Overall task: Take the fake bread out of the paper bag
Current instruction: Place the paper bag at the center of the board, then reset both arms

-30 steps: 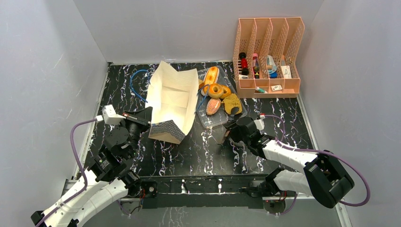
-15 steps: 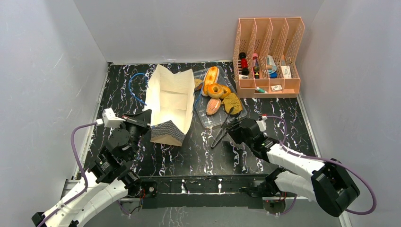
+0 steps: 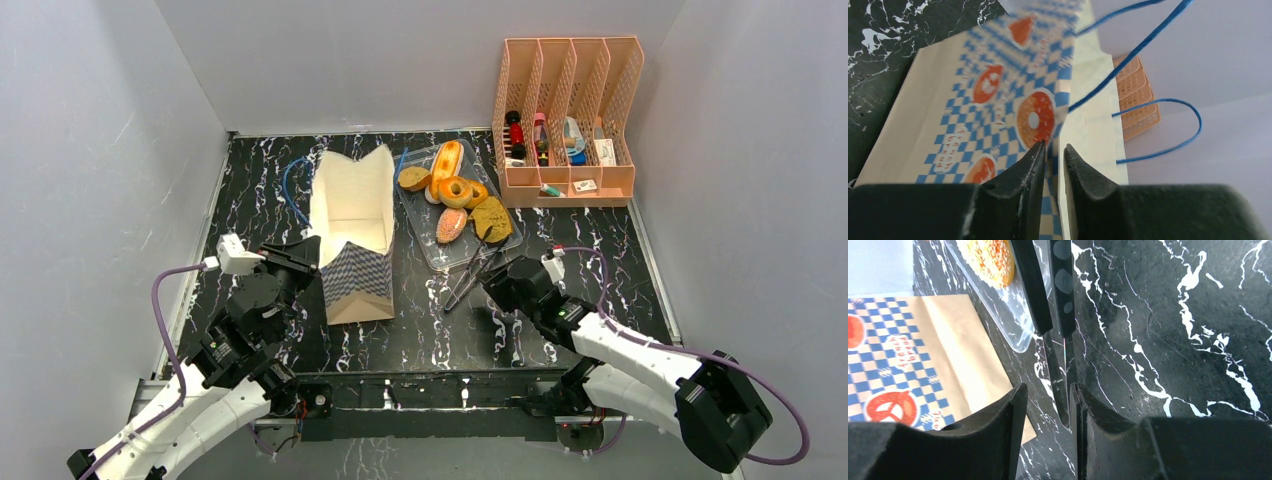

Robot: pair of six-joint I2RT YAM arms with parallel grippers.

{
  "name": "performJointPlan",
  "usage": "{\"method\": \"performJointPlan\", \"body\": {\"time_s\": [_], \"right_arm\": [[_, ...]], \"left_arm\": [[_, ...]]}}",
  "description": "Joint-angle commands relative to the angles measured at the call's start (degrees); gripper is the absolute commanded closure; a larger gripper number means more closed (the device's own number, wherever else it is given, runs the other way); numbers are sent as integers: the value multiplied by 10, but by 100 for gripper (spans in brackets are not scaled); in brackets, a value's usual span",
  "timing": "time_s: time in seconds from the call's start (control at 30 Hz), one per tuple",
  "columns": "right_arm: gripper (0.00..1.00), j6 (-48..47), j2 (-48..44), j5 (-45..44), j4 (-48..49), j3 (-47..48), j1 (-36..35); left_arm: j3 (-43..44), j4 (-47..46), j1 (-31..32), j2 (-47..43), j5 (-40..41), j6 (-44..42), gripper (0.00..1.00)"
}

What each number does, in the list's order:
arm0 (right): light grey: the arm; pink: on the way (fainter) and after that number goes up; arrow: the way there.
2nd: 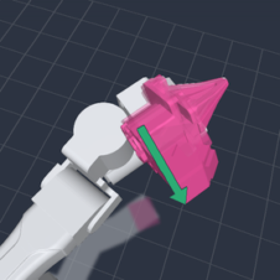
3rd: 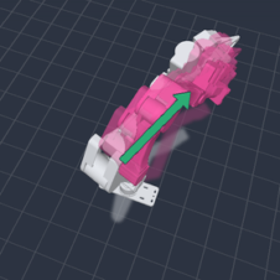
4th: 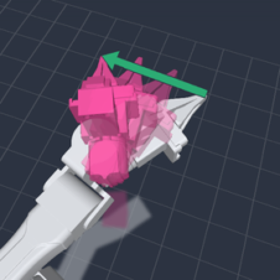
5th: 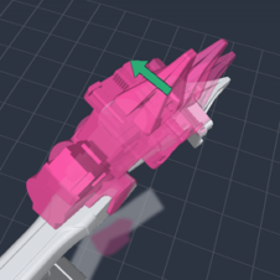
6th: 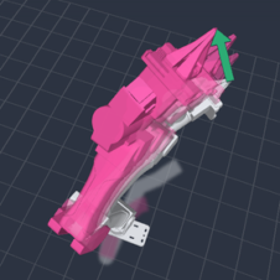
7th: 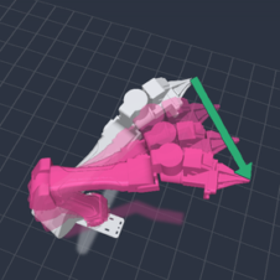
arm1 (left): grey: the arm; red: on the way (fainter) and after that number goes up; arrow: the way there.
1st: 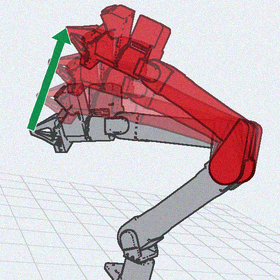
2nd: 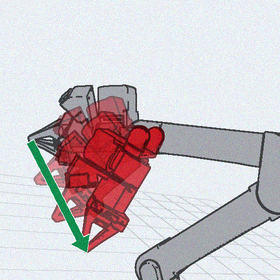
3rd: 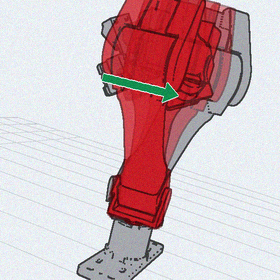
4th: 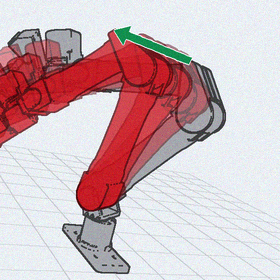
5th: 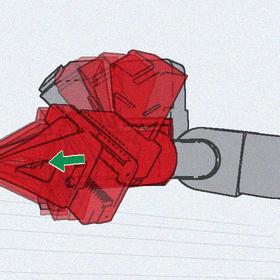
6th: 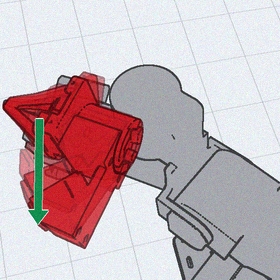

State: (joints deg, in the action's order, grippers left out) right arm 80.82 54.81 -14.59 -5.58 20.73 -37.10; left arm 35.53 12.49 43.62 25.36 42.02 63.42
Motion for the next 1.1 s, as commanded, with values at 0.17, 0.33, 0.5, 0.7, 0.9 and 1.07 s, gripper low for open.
{"method": "performJointPlan", "body": {"time_s": [0.17, 0.33, 0.5, 0.7, 0.9, 1.07], "right_arm": [[64, -17, 46, -69, -15, 29, -68], [64, -15, 66, -87, -19, 41, -86], [64, -16, 66, -114, -33, 49, -110], [63, -24, 66, -151, -67, 68, -143], [63, -20, 62, -184, -96, 78, -175], [63, -34, 61, -237, -143, 112, -226]], "left_arm": [[17, 34, 2, -7, 20, 10, 62], [35, 52, 2, -11, 19, -10, 57], [55, 85, 1, -14, 16, -22, 48], [79, 129, 2, -34, 18, -38, 2], [114, 137, 1, -37, 12, -87, 2], [180, 162, 2, -34, 13, -135, 2]]}}
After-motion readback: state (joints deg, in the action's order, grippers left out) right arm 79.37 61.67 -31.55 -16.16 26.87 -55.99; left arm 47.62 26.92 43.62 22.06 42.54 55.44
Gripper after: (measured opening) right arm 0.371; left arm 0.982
